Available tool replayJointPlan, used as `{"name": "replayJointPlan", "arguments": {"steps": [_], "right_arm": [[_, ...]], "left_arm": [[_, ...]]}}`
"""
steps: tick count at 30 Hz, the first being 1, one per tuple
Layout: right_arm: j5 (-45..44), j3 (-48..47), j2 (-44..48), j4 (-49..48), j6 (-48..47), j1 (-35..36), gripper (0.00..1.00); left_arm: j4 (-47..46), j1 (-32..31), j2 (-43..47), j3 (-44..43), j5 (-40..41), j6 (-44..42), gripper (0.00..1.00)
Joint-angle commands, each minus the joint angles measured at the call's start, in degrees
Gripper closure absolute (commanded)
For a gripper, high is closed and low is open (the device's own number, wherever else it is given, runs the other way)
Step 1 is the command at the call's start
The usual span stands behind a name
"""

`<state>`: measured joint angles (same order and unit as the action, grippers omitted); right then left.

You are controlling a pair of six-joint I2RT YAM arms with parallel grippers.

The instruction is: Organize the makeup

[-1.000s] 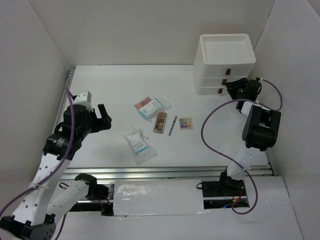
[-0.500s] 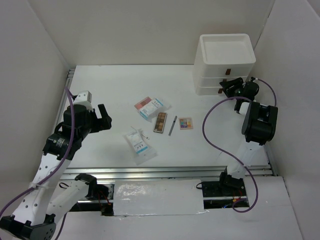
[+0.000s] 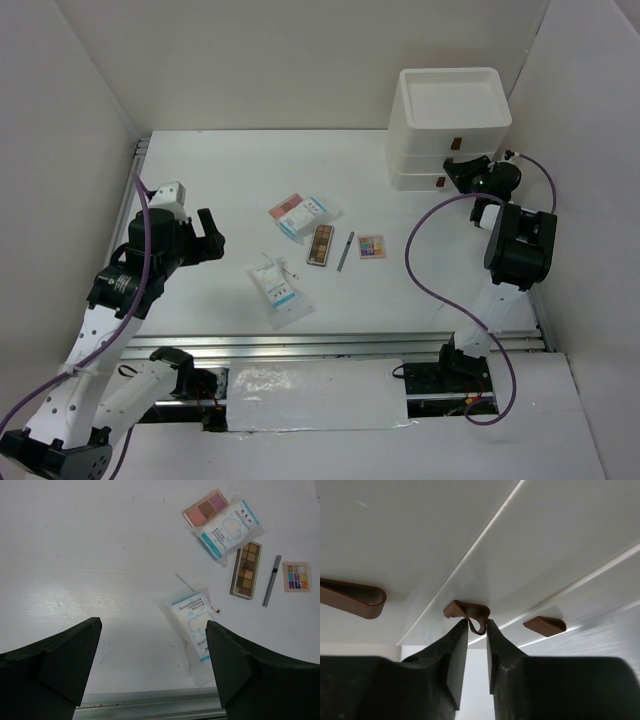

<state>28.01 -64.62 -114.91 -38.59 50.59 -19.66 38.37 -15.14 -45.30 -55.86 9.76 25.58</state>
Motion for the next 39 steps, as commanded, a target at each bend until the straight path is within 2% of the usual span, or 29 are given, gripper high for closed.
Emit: {"name": "replayJointPlan", "arguments": {"steps": [1, 5, 6, 8, 9, 10, 31, 35, 39], "right_arm": [[1.0, -1.4, 1.3, -5.3, -0.8, -0.4, 0.75], [1.0, -0.4, 2.3, -5.0, -1.5, -0.5, 0.82], [1.0, -0.3, 2.7, -4.8, -1.5, -0.5, 0.87], [0.9, 0.2, 3.4, -4.8, -1.9, -0.6, 0.89], [0.9, 0.3, 3.6, -4.5, -2.0, -0.5, 0.99], [1.0, 0.5, 3.9, -4.4, -1.9, -0.6, 1.00], [-0.5, 28.0, 23.2, -11.1, 2.6, -3.7, 1.00], [0.4, 30.3, 27.4, -11.9, 3.8, -5.4, 1.00], [-0.9, 30.7, 31.5, -7.0, 2.2, -5.7, 1.00]], "left_arm": [[-2.4, 0.1, -0.1, 0.1, -1.1, -1.1, 0.01], [-2.4, 0.1, -0.1, 0.2, -1.2, -1.1, 0.01], [-2.4, 0.1, -0.2, 0.1, -1.2, -1.1, 0.00], [-2.5, 0.1, -0.1, 0.1, -1.3, -1.1, 0.01], [-2.5, 0.1, -0.1, 0.1, -1.3, -1.1, 0.01], [-2.4, 0.1, -0.1, 0.2, -1.2, -1.1, 0.01], [-2.6, 0.1, 0.8, 0.3, -2.1, -1.0, 0.01], [-2.8, -0.1, 0.9, 0.4, -2.6, -1.0, 0.01], [-2.7, -0.2, 1.0, 0.3, -2.5, -1.1, 0.01]]}}
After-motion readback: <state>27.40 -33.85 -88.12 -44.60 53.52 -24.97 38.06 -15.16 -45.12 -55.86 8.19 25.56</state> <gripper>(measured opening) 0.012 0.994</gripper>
